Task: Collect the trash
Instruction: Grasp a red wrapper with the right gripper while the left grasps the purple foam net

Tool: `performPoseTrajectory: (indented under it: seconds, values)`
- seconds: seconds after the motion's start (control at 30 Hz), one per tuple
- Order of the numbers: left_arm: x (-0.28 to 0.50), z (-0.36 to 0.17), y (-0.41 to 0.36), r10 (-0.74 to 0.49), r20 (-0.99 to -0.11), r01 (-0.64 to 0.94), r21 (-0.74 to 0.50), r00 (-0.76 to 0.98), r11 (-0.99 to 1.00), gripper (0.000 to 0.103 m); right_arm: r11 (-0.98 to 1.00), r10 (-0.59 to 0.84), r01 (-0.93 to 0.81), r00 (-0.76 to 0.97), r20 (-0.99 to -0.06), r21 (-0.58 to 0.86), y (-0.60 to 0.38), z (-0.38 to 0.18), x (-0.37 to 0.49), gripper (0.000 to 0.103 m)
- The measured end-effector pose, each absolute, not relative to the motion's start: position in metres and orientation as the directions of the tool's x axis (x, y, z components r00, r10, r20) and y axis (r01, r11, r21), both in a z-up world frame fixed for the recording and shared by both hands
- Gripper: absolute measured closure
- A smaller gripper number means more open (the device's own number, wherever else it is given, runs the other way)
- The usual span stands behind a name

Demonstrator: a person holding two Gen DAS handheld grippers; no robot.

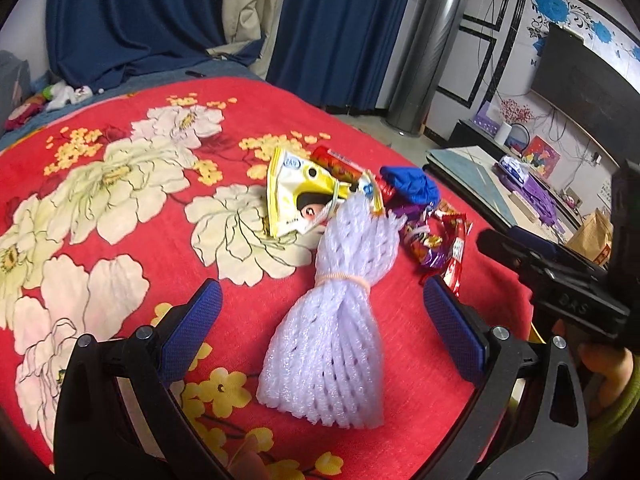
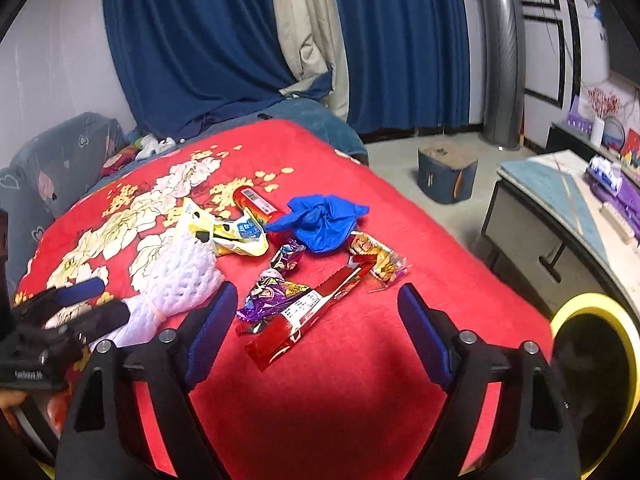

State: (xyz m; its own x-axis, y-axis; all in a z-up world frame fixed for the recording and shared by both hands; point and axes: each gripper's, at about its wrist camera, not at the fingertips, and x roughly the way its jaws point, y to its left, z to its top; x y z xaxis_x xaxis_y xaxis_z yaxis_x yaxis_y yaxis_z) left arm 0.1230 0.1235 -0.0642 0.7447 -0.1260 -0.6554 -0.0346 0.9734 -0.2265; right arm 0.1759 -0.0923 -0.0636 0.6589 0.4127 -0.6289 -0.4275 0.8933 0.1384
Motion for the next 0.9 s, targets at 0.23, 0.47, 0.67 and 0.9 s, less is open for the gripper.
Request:
performPoseTrajectory:
  seconds: [0.23,0.47,0.67,0.9]
  values:
    - [0.125,-0.072,0.125,-0.158,-0.669,-0.031,-0.262,0.727,0.965,0.015,0.902,0.400,-0.398,0.625,-0.670,0.167,-0.084,-0.078,0.196,0.034]
    - [0.128,-0.077,0.123,-0.167,-0.689,-0.029,-0.263,0.706,0.964,0.020,0.902,0.413,-0.372,0.591,-0.693,0.220,-0.082,-0.088,0.207,0.041]
    - [0.130,-0.081,0.116,-0.168,-0.707,-0.017,-0.247,0.687,0.969,0.031,0.891,0.443,-0.353,0.541,-0.714,0.285,-0.085,-0.098,0.212,0.059]
    - [0.130,-0.083,0.111,-0.173,-0.718,-0.004,-0.238,0.674,0.971,0.046,0.878,0.472,-0.353,0.526,-0.708,0.324,-0.093,-0.100,0.205,0.075]
